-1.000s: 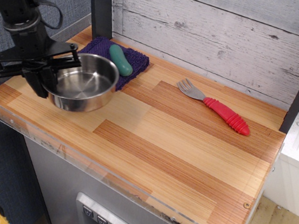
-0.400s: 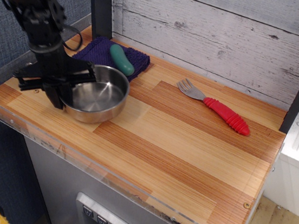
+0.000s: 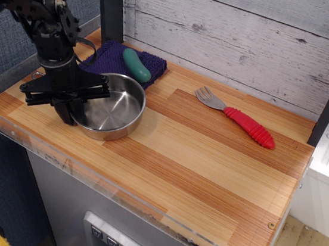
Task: Place the pan on the left edge of the table.
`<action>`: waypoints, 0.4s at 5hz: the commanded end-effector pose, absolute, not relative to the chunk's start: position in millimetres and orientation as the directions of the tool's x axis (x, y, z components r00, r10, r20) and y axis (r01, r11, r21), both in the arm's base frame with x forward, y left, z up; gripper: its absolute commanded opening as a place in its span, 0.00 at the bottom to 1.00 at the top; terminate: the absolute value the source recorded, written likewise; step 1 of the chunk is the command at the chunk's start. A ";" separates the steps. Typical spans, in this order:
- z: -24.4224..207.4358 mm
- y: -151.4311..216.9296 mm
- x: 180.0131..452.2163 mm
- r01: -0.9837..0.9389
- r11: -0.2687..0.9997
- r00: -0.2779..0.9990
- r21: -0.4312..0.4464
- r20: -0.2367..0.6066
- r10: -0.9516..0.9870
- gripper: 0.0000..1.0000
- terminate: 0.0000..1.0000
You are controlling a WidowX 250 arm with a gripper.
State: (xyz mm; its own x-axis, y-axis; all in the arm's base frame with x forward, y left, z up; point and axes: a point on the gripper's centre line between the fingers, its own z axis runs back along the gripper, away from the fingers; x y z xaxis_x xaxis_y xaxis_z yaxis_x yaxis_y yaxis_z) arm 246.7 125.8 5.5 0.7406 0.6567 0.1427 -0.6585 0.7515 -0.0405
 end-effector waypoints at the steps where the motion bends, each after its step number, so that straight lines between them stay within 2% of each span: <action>1: 7.1 115.5 224.8 -0.651 0.758 0.751 -0.023 0.123 0.649 0.00 0.00; 2: 7.7 112.7 220.7 -0.657 0.754 0.746 -0.022 0.122 0.654 0.00 0.00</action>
